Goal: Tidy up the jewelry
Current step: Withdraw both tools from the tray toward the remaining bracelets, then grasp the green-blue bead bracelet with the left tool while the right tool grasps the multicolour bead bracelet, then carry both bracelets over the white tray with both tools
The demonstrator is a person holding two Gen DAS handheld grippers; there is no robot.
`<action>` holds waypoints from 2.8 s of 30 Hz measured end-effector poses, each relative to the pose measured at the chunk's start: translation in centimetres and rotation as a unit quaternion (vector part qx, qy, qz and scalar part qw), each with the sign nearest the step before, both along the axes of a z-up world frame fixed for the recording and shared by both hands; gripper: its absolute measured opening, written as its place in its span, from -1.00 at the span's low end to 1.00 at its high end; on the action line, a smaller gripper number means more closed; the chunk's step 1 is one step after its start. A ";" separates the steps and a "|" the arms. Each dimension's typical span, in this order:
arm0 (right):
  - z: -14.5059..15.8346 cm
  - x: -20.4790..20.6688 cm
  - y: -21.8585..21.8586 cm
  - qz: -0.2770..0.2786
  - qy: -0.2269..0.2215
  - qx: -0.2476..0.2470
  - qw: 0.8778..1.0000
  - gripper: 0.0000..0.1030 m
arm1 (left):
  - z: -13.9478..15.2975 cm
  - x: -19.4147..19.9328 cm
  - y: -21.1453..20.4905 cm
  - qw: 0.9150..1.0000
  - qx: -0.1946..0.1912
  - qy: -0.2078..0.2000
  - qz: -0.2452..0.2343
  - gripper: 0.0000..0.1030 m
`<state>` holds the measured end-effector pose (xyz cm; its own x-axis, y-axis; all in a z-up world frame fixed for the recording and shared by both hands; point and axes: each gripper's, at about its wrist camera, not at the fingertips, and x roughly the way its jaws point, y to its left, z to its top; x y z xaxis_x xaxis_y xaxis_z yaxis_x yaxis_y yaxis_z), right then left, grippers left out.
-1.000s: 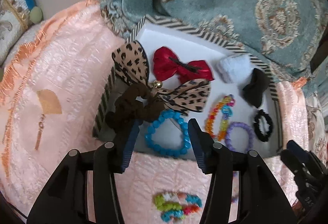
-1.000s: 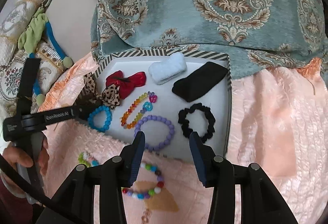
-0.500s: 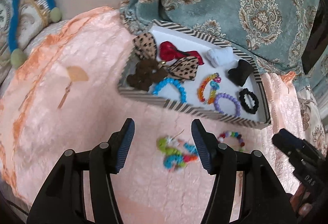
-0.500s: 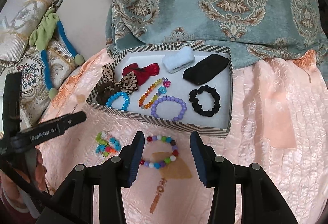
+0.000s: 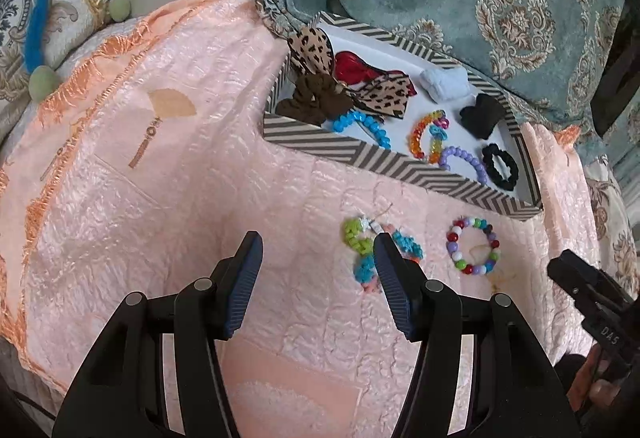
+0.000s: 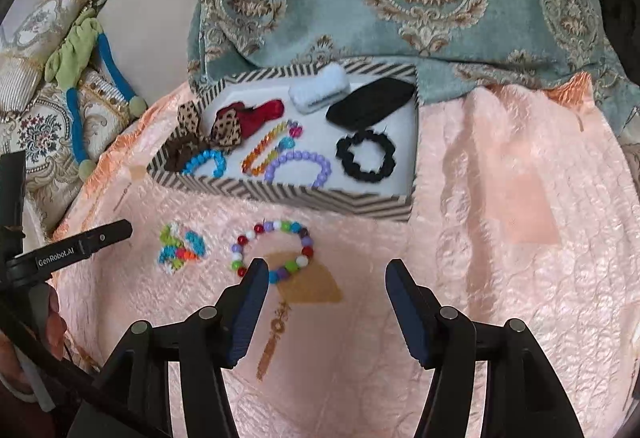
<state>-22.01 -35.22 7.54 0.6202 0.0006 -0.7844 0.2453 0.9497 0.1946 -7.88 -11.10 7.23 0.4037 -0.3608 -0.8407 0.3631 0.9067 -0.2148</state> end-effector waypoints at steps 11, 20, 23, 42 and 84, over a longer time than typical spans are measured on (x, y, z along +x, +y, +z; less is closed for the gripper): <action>-1.9 2.2 1.6 0.021 0.018 -0.019 0.999 0.03 | -1.0 0.1 -0.8 1.000 0.010 0.014 -0.012 0.12; -2.9 2.9 1.1 0.021 0.028 -0.007 0.999 0.03 | -1.5 0.2 -2.0 0.999 0.020 0.016 -0.026 0.12; -3.1 3.2 1.1 0.022 0.030 -0.007 0.999 0.03 | -1.8 0.1 -2.4 0.999 0.027 0.016 -0.029 0.12; -4.9 6.0 1.3 0.045 0.034 -0.026 0.998 -0.10 | -3.6 1.4 -3.9 0.998 0.039 0.031 -0.025 0.22; 5.8 1.9 -1.4 0.043 -0.092 -0.004 0.995 -0.83 | 5.4 1.0 -3.5 0.996 -0.075 -0.028 -0.040 -0.81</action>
